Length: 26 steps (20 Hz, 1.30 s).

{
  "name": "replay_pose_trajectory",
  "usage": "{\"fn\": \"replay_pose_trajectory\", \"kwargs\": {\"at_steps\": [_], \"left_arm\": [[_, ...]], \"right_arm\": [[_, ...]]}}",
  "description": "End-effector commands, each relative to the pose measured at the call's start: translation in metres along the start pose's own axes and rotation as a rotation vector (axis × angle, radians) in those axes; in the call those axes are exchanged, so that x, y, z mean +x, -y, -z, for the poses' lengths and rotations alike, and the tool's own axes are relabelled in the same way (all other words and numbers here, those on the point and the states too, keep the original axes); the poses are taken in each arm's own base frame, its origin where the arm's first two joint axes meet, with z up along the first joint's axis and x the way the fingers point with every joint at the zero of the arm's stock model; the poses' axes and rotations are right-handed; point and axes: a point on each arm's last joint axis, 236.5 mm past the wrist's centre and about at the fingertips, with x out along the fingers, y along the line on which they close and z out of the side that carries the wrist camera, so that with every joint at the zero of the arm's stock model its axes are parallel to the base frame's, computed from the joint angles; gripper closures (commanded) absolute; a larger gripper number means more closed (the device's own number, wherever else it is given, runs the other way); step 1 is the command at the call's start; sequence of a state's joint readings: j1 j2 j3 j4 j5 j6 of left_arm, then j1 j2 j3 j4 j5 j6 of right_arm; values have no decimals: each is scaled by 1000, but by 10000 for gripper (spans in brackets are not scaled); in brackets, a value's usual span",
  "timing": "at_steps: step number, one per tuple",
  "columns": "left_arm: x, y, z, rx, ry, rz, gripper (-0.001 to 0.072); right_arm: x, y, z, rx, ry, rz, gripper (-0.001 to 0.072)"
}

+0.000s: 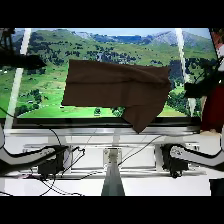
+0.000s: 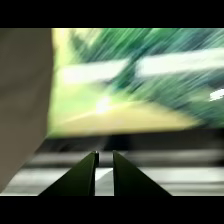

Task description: Fold the clothes and pants, and hang the long-sleeved shirts on hangers.

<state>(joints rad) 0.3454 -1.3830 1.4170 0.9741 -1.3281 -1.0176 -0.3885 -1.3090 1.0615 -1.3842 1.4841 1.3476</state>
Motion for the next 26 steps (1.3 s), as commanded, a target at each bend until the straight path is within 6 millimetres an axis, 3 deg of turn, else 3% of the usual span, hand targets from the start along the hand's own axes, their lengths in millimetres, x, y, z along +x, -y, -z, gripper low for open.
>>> {"fn": "replay_pose_trajectory", "kwargs": {"at_steps": [1,4,5,7,10,11,13,15,17,18,21,22,25,26], "left_arm": [[-40,7,9,7,16,-14,698],[-52,-15,31,10,-52,-115,699],[-52,-23,40,-18,-74,-135,699],[-44,-29,60,-67,-112,-118,698],[-24,-40,98,-157,-182,-86,691],[-16,-43,109,-183,-199,-79,606],[4,-48,131,-264,-219,-79,266],[24,-51,152,-334,-232,-79,231],[43,-46,171,-390,-234,-52,231],[52,-43,182,-418,-242,-40,231],[71,-34,207,-483,-263,-7,231],[77,-29,212,-504,-276,15,231],[94,-17,223,-546,-326,75,231],[101,-13,224,-550,-339,95,231]], "right_arm": [[39,-72,61,-10,-81,-332,589],[70,-102,95,-33,-157,-459,583],[81,-102,101,-22,-165,-451,541],[100,-99,106,9,-152,-428,314],[118,-96,97,76,-84,-420,304],[119,-100,93,97,-63,-439,304],[118,-108,84,108,-21,-480,304],[114,-115,78,112,5,-513,310],[113,-116,74,121,18,-522,412],[113,-116,74,117,19,-521,422],[112,-118,76,94,18,-529,547],[112,-119,77,82,17,-531,553],[111,-120,78,43,23,-537,701],[111,-120,78,43,24,-536,701]]}}
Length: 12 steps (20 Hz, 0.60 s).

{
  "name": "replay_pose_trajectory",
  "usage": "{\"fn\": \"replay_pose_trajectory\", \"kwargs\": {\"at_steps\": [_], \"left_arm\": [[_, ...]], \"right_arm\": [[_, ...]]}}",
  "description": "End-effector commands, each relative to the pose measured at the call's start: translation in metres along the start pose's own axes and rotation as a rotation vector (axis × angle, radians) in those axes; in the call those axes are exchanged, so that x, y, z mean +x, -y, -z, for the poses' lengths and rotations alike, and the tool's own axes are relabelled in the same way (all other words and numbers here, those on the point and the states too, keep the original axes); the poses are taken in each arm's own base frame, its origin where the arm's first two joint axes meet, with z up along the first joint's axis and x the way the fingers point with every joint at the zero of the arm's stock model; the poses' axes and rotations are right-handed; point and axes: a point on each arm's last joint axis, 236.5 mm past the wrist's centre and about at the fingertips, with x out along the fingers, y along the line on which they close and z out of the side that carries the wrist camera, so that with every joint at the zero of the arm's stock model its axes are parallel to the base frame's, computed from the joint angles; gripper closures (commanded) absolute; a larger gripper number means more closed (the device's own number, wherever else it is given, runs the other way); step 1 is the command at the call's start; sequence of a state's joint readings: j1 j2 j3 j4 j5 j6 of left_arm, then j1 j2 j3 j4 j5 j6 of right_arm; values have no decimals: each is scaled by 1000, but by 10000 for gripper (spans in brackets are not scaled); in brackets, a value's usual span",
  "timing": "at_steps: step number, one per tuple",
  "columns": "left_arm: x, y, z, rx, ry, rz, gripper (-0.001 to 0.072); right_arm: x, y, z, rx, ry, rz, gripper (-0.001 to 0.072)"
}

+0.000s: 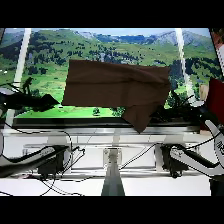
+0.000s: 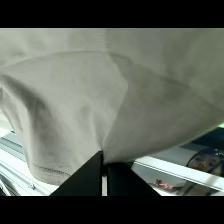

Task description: Fold the clothes and pants, and hang the long-sleeved shirts on hangers.

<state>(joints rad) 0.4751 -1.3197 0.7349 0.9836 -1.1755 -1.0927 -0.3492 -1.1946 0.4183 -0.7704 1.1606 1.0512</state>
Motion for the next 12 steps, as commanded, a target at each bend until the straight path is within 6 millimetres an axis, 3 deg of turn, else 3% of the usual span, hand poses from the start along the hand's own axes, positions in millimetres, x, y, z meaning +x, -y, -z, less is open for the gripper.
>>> {"fn": "replay_pose_trajectory", "kwargs": {"at_steps": [1,4,6,7,8,9,12], "left_arm": [[27,12,8,-21,-52,74,231],[46,26,-3,-18,-31,134,232],[53,26,-21,-43,36,128,256],[53,24,-28,-44,68,113,371],[52,25,-32,-41,78,112,563],[50,27,-33,-18,77,117,692],[33,47,-33,102,63,159,698]], "right_arm": [[0,-2,0,-23,0,-7,701],[0,-1,-1,-23,3,-5,702],[0,-1,-1,-24,4,-4,702],[0,-2,-1,-39,3,-7,702],[-2,-4,-1,-72,-1,-11,702],[-4,-8,-1,-100,-8,-20,702],[-23,-25,-19,-182,51,-18,703]]}}
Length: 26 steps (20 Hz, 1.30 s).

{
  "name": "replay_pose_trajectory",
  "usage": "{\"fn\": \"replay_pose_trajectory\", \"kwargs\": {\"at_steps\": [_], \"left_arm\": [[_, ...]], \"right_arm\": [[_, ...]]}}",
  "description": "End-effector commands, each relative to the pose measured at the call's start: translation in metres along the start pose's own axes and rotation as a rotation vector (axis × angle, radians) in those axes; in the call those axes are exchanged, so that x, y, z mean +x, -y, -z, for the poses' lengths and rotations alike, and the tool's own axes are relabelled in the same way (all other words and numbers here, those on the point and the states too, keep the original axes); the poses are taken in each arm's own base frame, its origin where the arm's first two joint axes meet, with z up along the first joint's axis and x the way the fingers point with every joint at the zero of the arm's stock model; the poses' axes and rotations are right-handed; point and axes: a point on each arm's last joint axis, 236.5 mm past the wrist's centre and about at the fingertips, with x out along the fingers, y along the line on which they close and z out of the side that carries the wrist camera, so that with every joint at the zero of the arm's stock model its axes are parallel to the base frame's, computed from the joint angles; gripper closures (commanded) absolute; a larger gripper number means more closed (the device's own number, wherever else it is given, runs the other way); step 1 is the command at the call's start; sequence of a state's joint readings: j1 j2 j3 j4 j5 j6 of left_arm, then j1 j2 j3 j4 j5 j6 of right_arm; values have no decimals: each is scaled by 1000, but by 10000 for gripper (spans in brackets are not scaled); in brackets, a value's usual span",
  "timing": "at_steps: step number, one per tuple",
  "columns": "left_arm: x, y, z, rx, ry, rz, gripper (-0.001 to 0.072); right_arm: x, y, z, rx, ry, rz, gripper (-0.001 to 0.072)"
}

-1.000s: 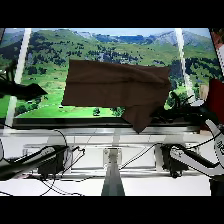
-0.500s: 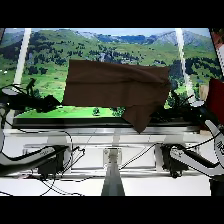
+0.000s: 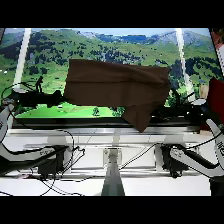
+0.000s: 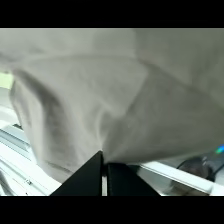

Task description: Fold the clothes and pants, and hang the long-sleeved shirts on hangers.

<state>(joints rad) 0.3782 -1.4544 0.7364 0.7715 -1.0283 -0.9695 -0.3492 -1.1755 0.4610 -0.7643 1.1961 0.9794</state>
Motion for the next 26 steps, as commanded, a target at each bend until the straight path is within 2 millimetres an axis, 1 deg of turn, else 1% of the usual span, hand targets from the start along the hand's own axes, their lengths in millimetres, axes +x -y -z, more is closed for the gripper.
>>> {"fn": "replay_pose_trajectory", "kwargs": {"at_steps": [1,3,7,8,9,10,13,14,16,18,19,23,25,26], "left_arm": [[-16,27,-8,92,13,59,698],[-38,45,-19,153,69,60,699],[-87,103,-40,230,262,136,699],[-95,112,-48,244,317,136,699],[-99,114,-58,251,369,116,699],[-99,115,-69,250,413,93,700],[-85,127,-98,238,518,60,700],[-82,130,-113,248,564,34,700],[-89,138,-148,230,675,-1,700],[-101,143,-185,179,782,-14,701],[-99,148,-198,176,796,-10,700],[-64,169,-230,180,768,31,699],[-49,175,-243,157,769,52,698],[-41,176,-246,142,766,60,697]], "right_arm": [[-23,-19,-22,-110,74,7,703],[-49,-45,-39,-168,155,3,702],[-103,-114,-68,-259,365,-83,703],[-114,-128,-77,-268,425,-115,703],[-120,-137,-87,-269,475,-131,703],[-121,-139,-100,-270,521,-120,703],[-114,-141,-141,-255,663,-59,703],[-114,-140,-156,-239,723,-35,703],[-119,-135,-185,-194,825,2,704],[-125,-130,-213,-172,878,28,704],[-124,-128,-226,-164,882,37,704],[-107,-109,-276,-123,868,67,703],[-109,-97,-299,-101,913,98,702],[-110,-91,-306,-92,934,113,696]]}}
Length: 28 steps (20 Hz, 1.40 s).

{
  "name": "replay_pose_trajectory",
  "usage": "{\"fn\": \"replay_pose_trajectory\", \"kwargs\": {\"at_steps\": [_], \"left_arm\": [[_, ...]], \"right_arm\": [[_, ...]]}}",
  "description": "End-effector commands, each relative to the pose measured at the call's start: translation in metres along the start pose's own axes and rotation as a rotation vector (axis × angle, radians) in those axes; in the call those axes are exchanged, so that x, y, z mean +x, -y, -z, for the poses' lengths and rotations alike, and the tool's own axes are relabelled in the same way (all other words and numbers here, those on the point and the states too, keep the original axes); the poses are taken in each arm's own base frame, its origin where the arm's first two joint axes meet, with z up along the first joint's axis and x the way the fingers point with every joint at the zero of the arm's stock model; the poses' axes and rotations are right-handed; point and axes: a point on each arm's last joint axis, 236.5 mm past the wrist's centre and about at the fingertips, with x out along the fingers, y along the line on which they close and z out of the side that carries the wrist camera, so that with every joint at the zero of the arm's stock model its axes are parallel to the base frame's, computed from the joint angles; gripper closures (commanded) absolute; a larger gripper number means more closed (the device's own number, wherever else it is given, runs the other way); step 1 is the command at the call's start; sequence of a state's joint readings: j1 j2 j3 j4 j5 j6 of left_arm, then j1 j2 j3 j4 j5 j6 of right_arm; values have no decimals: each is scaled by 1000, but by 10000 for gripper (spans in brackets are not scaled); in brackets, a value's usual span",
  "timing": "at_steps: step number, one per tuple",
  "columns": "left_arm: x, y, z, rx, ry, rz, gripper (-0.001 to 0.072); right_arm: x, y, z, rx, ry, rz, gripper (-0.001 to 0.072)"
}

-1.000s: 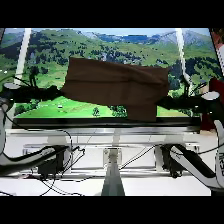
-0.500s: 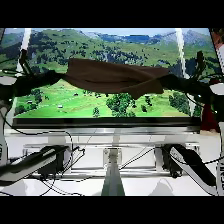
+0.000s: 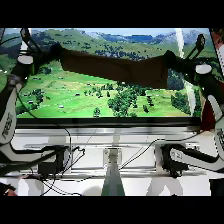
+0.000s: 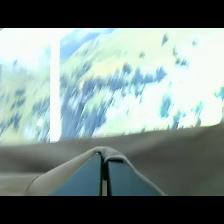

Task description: Fold the clothes and pants, and hang the long-sleeved shirts on hangers.

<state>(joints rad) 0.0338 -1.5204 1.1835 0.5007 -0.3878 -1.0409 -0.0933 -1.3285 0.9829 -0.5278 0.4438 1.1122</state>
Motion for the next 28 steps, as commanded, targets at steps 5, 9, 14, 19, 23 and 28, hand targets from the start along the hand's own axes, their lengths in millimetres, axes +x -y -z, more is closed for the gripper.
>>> {"fn": "replay_pose_trajectory", "kwargs": {"at_steps": [5,9,14,19,23,28], "left_arm": [[44,4,30,-50,-72,23,5],[30,-17,61,78,-253,22,7],[4,-84,64,-149,-349,-113,8],[6,-100,83,-250,-407,-130,8],[36,-86,100,-274,-384,-118,8],[64,-86,86,-271,-231,-152,376]], "right_arm": [[27,28,-18,-27,56,81,12],[27,34,4,-162,-45,100,14],[27,37,12,-208,-84,109,20],[27,37,13,-208,-88,108,20],[27,36,16,-207,-99,104,20],[26,36,22,-218,-123,100,20]]}}
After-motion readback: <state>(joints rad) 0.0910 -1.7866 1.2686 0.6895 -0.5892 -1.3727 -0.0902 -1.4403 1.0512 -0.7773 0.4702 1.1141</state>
